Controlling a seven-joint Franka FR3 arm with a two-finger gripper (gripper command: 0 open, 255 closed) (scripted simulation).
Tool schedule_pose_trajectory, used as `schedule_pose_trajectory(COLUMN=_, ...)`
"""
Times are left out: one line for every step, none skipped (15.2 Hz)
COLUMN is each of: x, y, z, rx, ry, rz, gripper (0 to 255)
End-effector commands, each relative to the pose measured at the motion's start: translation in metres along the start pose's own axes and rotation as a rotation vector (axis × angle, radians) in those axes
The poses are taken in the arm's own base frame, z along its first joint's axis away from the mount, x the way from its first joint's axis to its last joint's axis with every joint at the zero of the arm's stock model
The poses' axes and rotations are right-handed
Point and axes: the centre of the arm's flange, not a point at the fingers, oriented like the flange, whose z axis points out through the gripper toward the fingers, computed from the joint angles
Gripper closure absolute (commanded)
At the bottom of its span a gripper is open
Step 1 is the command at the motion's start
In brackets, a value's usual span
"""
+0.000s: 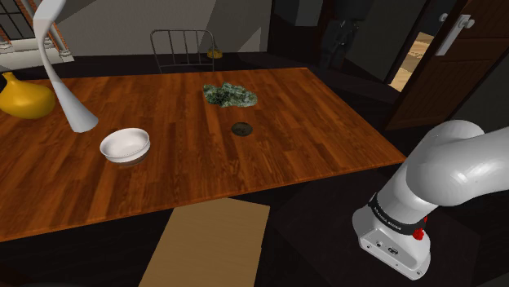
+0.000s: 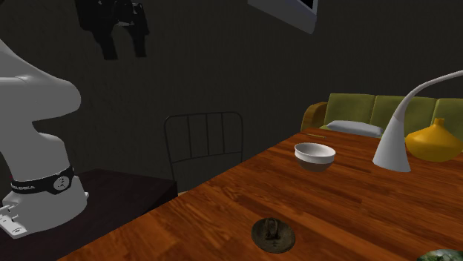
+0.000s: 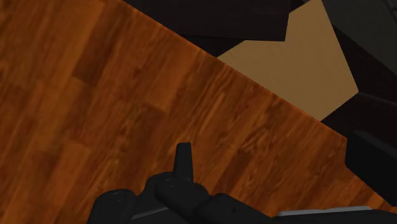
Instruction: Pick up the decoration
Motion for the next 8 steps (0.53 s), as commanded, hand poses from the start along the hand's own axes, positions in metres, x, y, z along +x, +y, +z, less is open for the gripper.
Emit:
schedule_pose_trajectory(x=0.000, y=0.000, z=0.000, rx=0.000, ry=0.000, rz=0.000, gripper=0)
schedule_pose_trajectory(x=0.008, y=-0.005, z=0.009, rx=-0.001, ry=0.001, rz=0.038, gripper=0)
schedule_pose_trajectory(x=0.015, y=-0.010, z=0.019, rx=-0.003, ry=0.002, rz=0.077, gripper=0)
schedule_pose_trajectory(x=0.023, y=-0.015, z=0.028, rx=-0.004, ry=0.003, rz=0.115, gripper=0)
schedule_pose_trajectory(x=0.032, y=-0.019, z=0.037, rx=-0.005, ry=0.004, rz=0.154, gripper=0)
schedule_pose_trajectory(x=0.040, y=-0.023, z=0.047, rx=-0.007, ry=0.006, rz=0.192, gripper=0)
schedule_pose_trajectory(x=0.049, y=-0.027, z=0.056, rx=-0.008, ry=0.007, rz=0.231, gripper=0)
schedule_pose_trajectory(x=0.057, y=-0.030, z=0.065, rx=-0.009, ry=0.008, rz=0.269, gripper=0)
